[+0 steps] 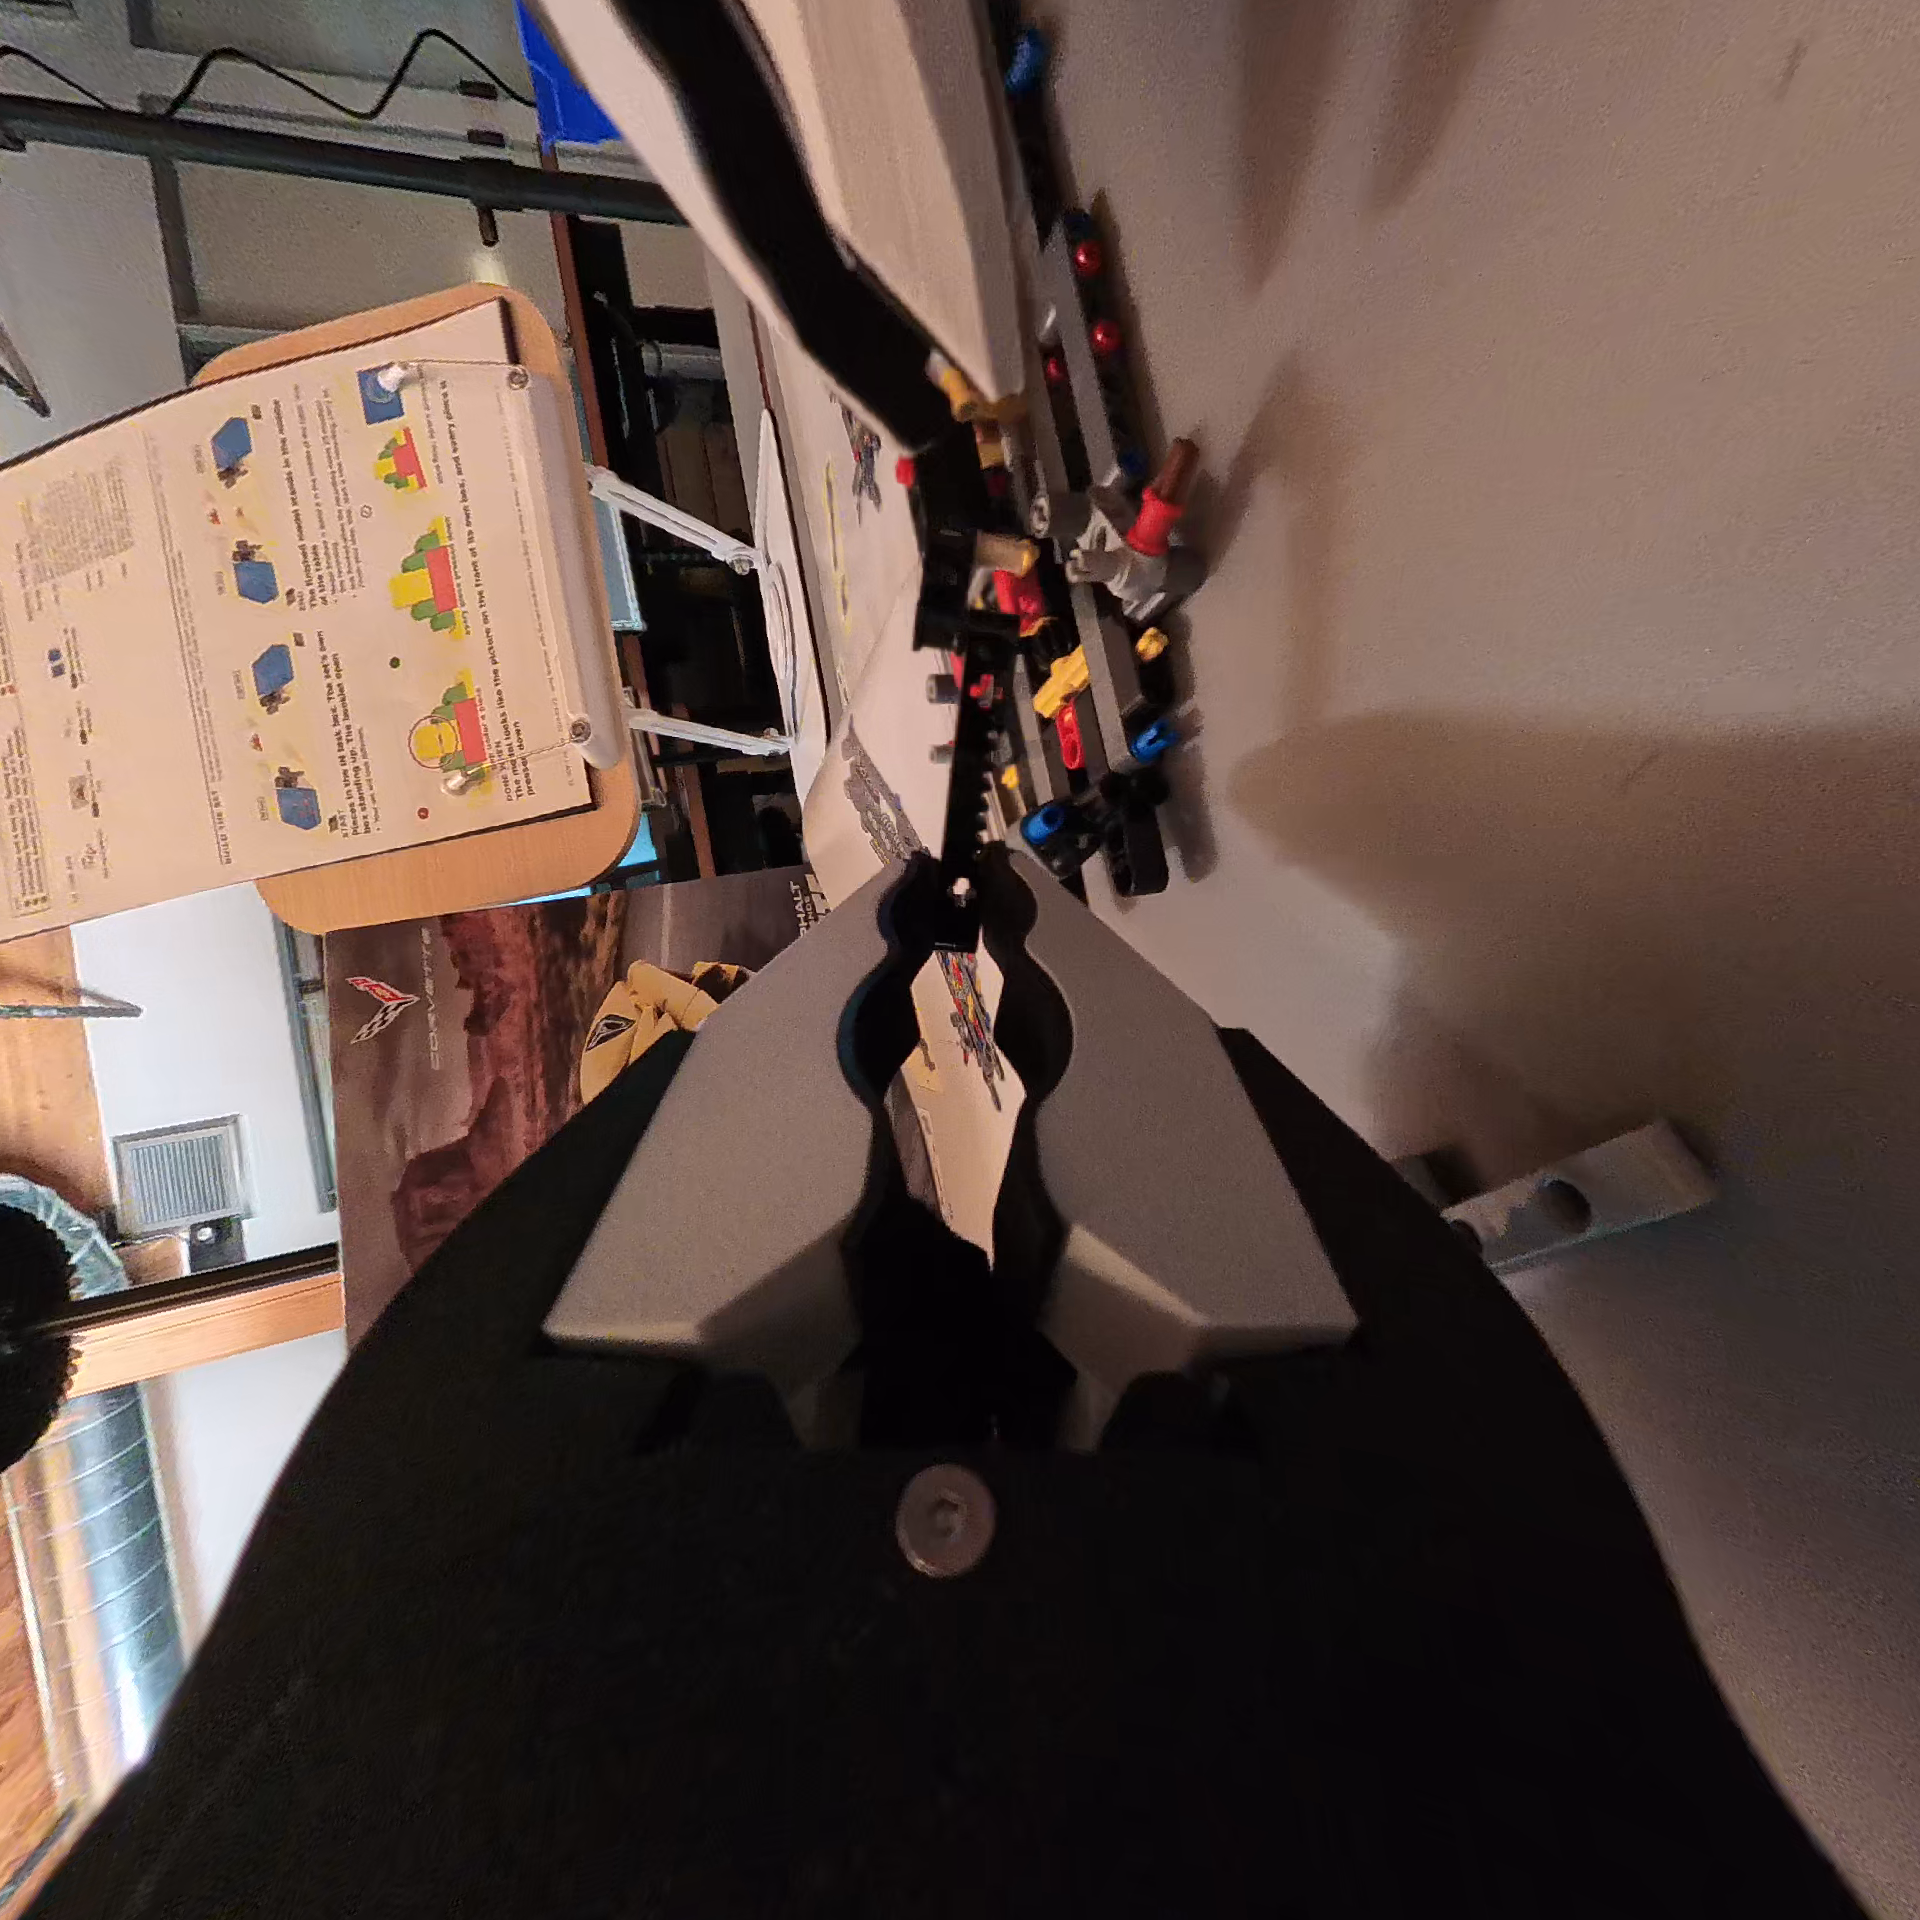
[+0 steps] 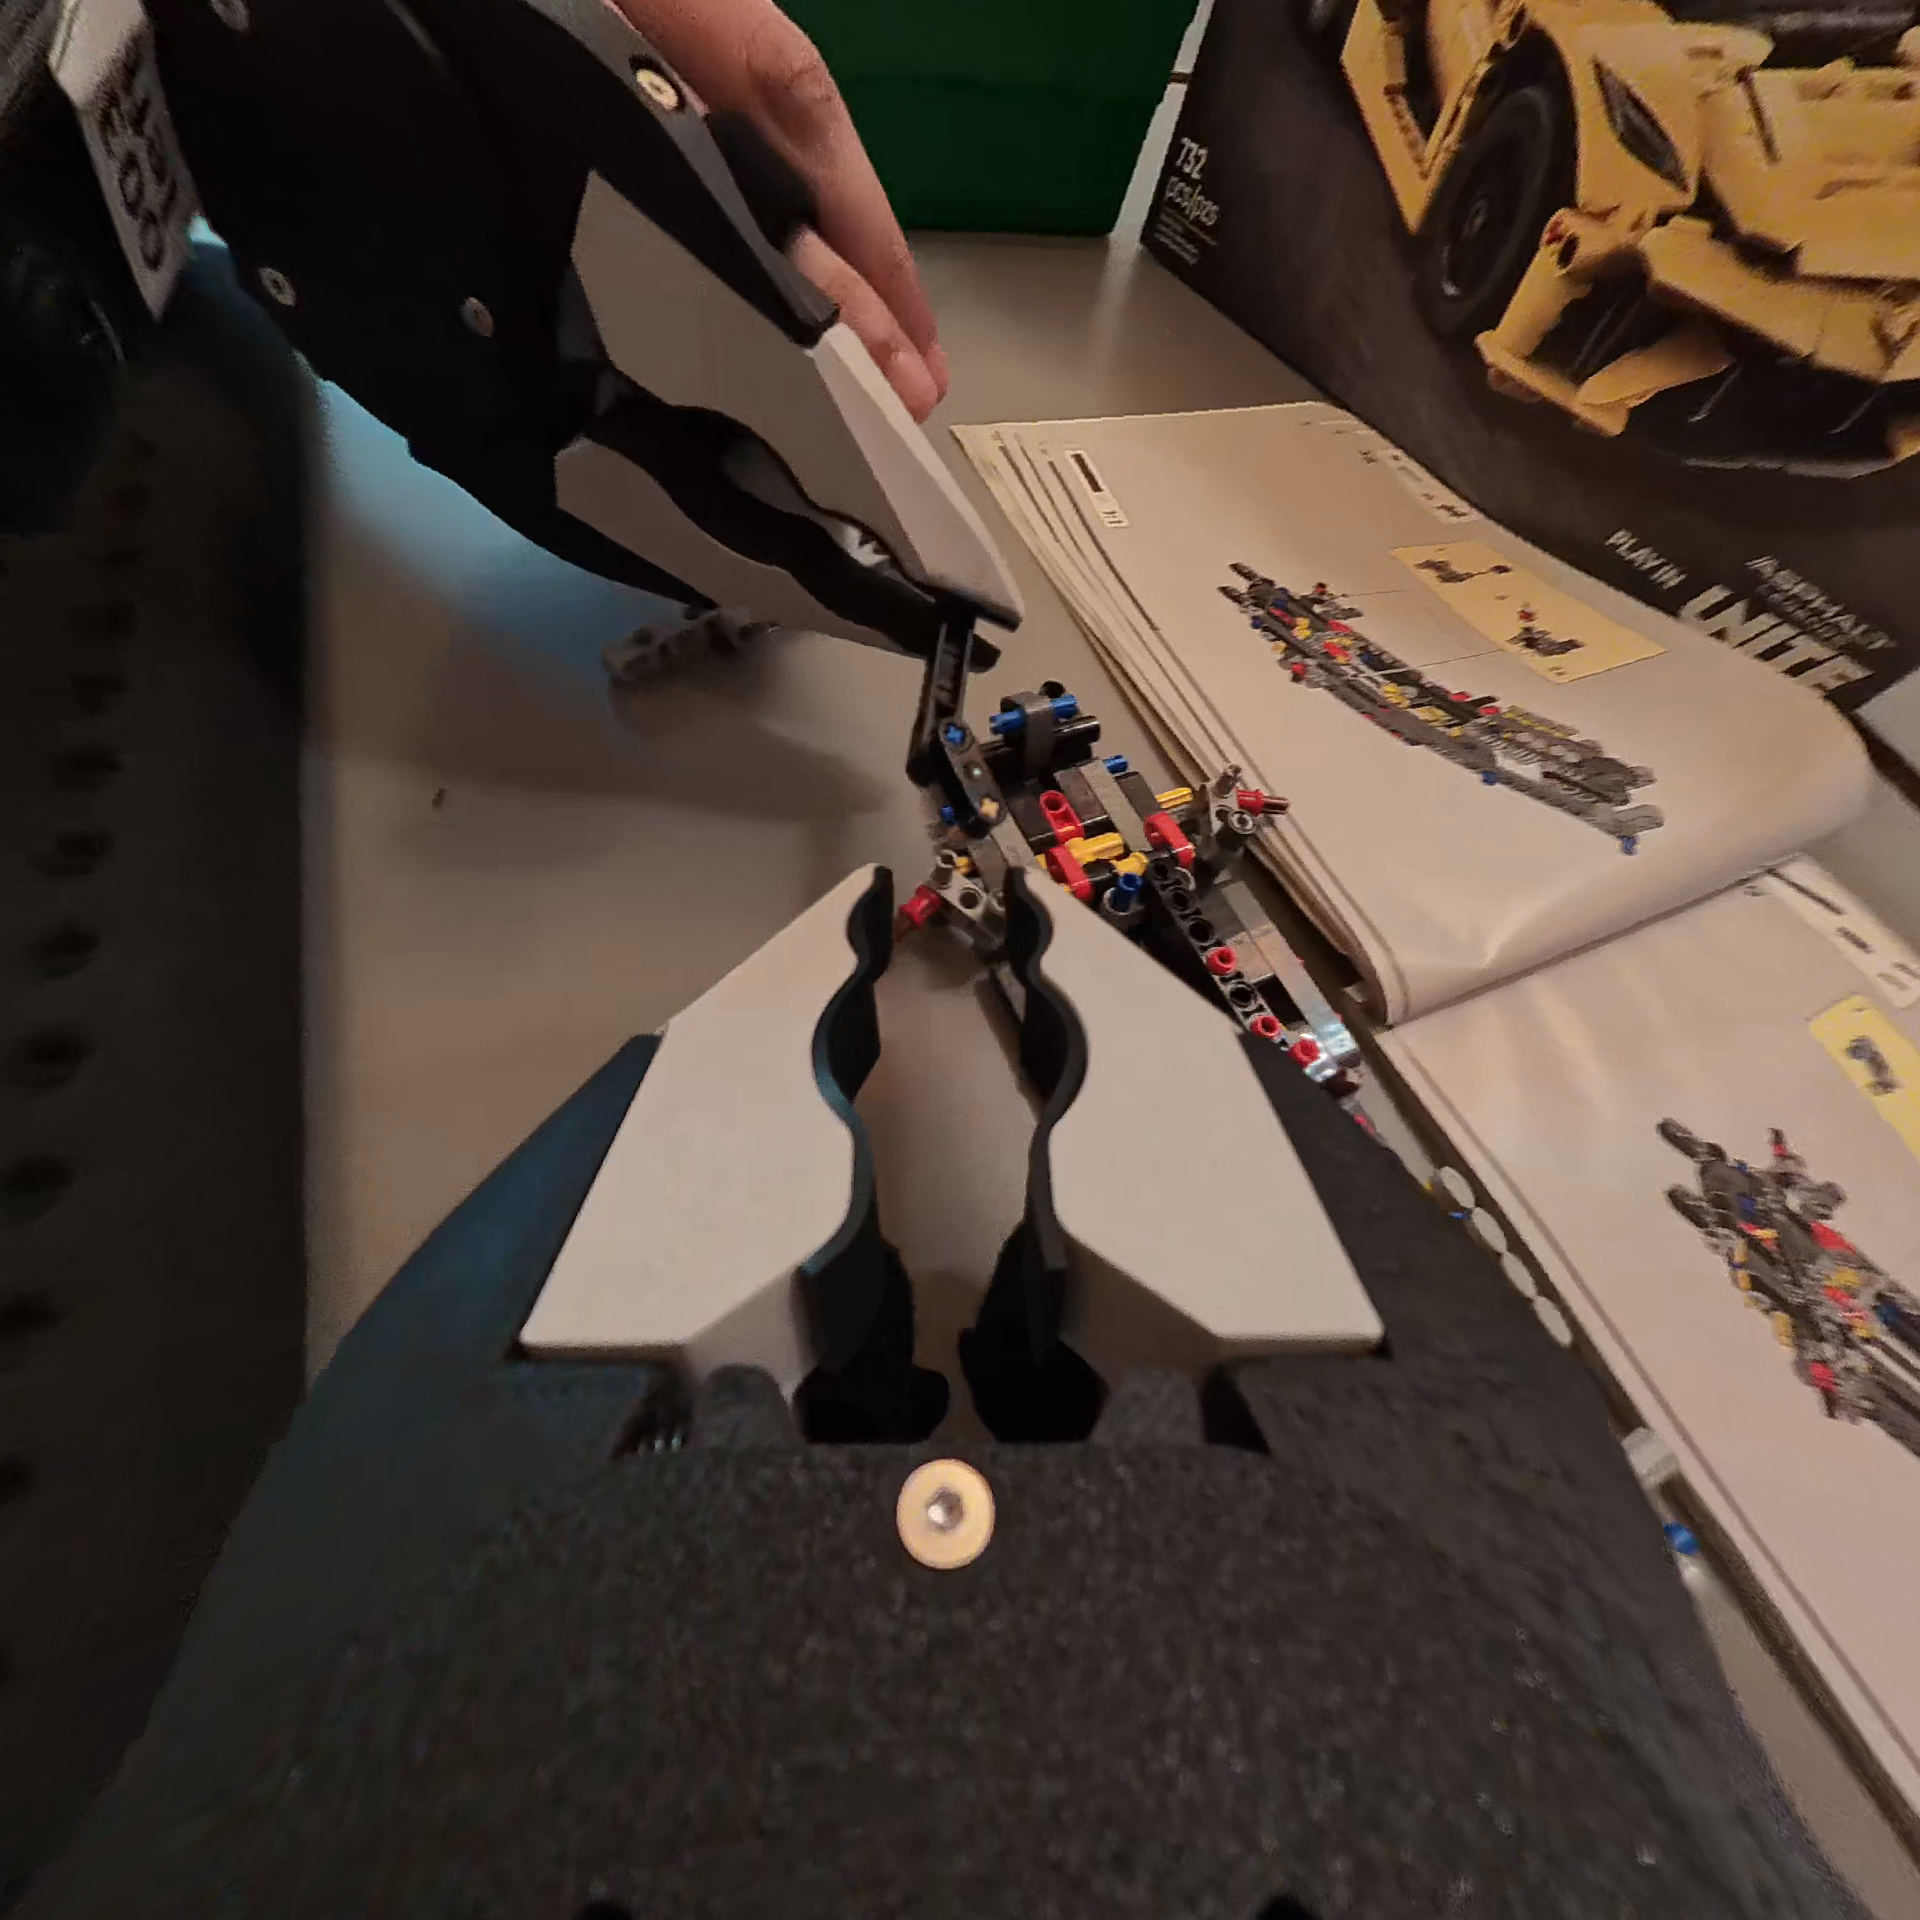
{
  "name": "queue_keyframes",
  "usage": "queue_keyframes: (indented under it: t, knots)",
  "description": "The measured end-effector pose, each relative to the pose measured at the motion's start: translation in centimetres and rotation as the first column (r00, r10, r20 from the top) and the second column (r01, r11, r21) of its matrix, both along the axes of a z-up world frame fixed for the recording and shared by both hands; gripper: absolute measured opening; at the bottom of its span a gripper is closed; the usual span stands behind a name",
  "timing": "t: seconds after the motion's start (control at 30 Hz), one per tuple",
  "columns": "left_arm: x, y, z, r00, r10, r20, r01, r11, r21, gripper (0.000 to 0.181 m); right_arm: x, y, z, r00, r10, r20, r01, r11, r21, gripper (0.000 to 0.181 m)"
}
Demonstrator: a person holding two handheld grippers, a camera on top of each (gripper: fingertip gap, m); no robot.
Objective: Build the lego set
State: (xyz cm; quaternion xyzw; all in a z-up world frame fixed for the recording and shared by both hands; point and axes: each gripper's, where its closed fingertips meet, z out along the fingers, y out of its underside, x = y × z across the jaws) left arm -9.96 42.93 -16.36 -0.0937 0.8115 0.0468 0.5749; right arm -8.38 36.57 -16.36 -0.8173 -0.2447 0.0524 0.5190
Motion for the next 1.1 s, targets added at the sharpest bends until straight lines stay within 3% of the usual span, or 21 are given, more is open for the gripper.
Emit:
queue_keyframes:
  t: [0.4,0.53,0.7,0.8,1.1]
  knots:
    - [-0.8,-0.3,0.1,1.000,0.027,-0.001,-0.027,1.000,-0.012,0.007,-0.2,0.3,0.2,0.999,-0.015,-0.032,0.014,0.999,-0.037,0.019]
    - [-2.0,-1.3,0.8,1.000,-0.006,-0.002,0.006,1.000,-0.008,0.007,-2.6,0.0,2.2,0.987,0.120,-0.107,-0.123,0.992,-0.022,0.016]
    - [-2.5,-1.6,1.0,1.000,-0.023,-0.021,0.023,1.000,0.000,0.007,-4.3,-0.2,1.6,0.958,0.259,-0.123,-0.273,0.955,-0.116,0.016]
    - [-2.5,-1.7,1.3,0.999,-0.032,-0.019,0.032,0.999,-0.013,0.007,-4.5,-0.2,2.1,0.946,0.271,-0.179,-0.293,0.950,-0.109,0.016]
    - [-2.4,-2.5,1.9,0.999,-0.054,-0.006,0.054,0.998,-0.010,0.006,-4.3,-0.4,2.0,0.956,0.275,-0.096,-0.284,0.954,-0.097,0.010]
